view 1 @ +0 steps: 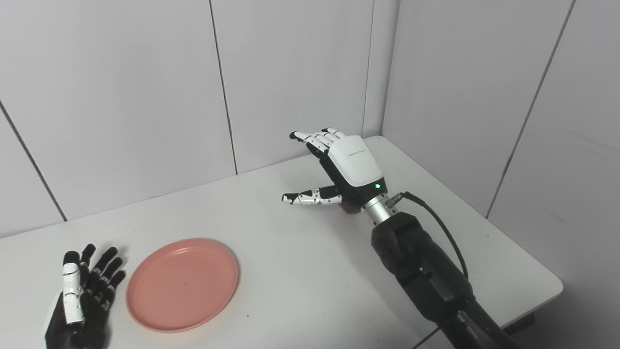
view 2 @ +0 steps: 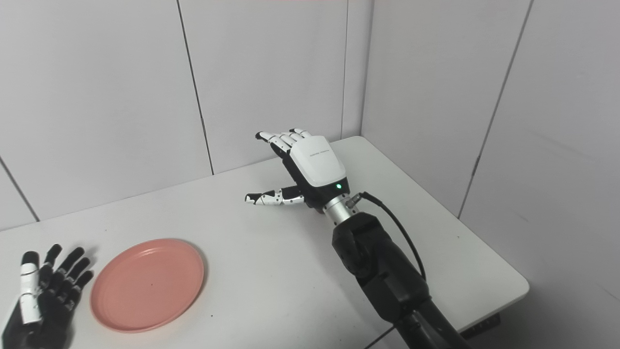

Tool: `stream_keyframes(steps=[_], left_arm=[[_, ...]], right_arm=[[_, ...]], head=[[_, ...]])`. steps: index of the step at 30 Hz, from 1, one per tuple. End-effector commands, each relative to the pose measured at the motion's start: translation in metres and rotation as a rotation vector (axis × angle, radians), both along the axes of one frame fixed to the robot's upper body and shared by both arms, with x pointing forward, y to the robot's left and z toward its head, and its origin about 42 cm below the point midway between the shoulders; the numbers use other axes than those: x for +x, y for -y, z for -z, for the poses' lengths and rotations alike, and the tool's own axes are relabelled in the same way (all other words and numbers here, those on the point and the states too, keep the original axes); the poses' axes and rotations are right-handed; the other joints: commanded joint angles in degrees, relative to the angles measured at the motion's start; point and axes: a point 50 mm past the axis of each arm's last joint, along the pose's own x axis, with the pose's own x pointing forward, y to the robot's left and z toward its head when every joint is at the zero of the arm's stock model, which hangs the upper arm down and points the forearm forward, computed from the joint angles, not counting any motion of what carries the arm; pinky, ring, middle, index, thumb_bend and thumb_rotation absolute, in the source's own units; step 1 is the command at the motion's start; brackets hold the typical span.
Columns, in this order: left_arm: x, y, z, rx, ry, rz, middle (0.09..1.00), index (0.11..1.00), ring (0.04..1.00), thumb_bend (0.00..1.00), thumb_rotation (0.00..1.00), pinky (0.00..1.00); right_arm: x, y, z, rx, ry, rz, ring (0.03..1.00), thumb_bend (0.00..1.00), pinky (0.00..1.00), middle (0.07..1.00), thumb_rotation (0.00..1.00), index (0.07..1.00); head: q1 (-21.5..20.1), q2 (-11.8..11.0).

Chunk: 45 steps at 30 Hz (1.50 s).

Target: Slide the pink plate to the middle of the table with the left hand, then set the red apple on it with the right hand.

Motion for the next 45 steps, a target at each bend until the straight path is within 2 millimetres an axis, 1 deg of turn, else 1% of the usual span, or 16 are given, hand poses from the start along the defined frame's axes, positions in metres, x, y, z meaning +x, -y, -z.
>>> stream_keyframes(steps=[1,5,9,11,12,16,19,23,29,34,41,45], left_arm=[[-0.012,0.001,0.025,0.008,-0.119,0.002,0.914,1.000,0.924,0.58,1.00,0.93],[-0.012,0.002,0.025,0.010,-0.120,0.004,0.919,1.000,0.926,0.58,1.00,0.94],[-0.012,0.001,0.026,0.009,-0.121,0.007,0.921,1.000,0.930,0.59,1.00,0.95],[-0.013,0.001,0.026,0.009,-0.123,0.008,0.918,1.000,0.927,0.59,1.00,0.95],[-0.013,0.001,0.026,0.010,-0.124,0.009,0.924,1.000,0.928,0.59,1.00,0.94],[-0.012,0.000,0.028,0.015,-0.126,0.010,0.923,1.000,0.925,0.59,1.00,0.94],[-0.012,0.000,0.030,0.012,-0.131,0.010,0.927,1.000,0.930,0.60,1.00,0.95],[-0.011,-0.001,0.031,0.015,-0.135,0.009,0.917,1.000,0.923,0.60,1.00,0.94],[-0.012,0.000,0.031,0.011,-0.131,0.011,0.911,1.000,0.918,0.61,1.00,0.94],[-0.012,0.001,0.029,0.010,-0.131,0.015,0.899,1.000,0.914,0.62,1.00,0.94],[-0.013,0.001,0.030,0.011,-0.130,0.021,0.905,1.000,0.917,0.62,1.00,0.95],[-0.013,0.001,0.030,0.013,-0.130,0.024,0.915,1.000,0.919,0.63,1.00,0.95]], right_arm=[[0.010,0.015,-0.025,-0.003,0.057,0.042,0.762,0.99,0.80,0.770,0.76,0.784],[0.010,0.024,-0.024,0.009,0.047,0.065,0.756,0.98,0.79,0.762,0.74,0.773],[0.011,0.034,-0.023,0.014,0.025,0.092,0.760,0.97,0.77,0.766,0.74,0.773],[0.011,0.039,-0.022,0.018,0.010,0.100,0.758,0.96,0.74,0.769,0.74,0.775],[0.012,0.041,-0.022,0.019,0.003,0.103,0.753,0.96,0.70,0.770,0.74,0.778],[0.015,0.050,-0.021,0.022,-0.029,0.115,0.745,0.96,0.67,0.771,0.74,0.782],[0.019,0.055,-0.020,0.022,-0.057,0.129,0.726,0.96,0.60,0.770,0.74,0.782],[0.022,0.059,-0.018,0.026,-0.090,0.144,0.717,0.97,0.57,0.768,0.75,0.782],[0.026,0.066,-0.014,0.020,-0.137,0.164,0.726,0.97,0.56,0.773,0.75,0.777],[0.029,0.068,-0.010,0.023,-0.178,0.180,0.748,0.97,0.58,0.788,0.75,0.782],[0.033,0.069,-0.005,0.014,-0.203,0.189,0.736,0.97,0.56,0.779,0.73,0.773],[0.035,0.068,0.000,0.004,-0.221,0.195,0.727,0.99,0.56,0.777,0.75,0.771]], head=[[0.0,0.1],[0.0,0.1],[0.1,0.2],[0.1,0.3],[0.1,0.3],[0.3,0.4],[0.3,0.4],[0.4,0.4],[0.4,0.5],[0.6,0.6],[0.7,0.7],[0.7,0.7]])
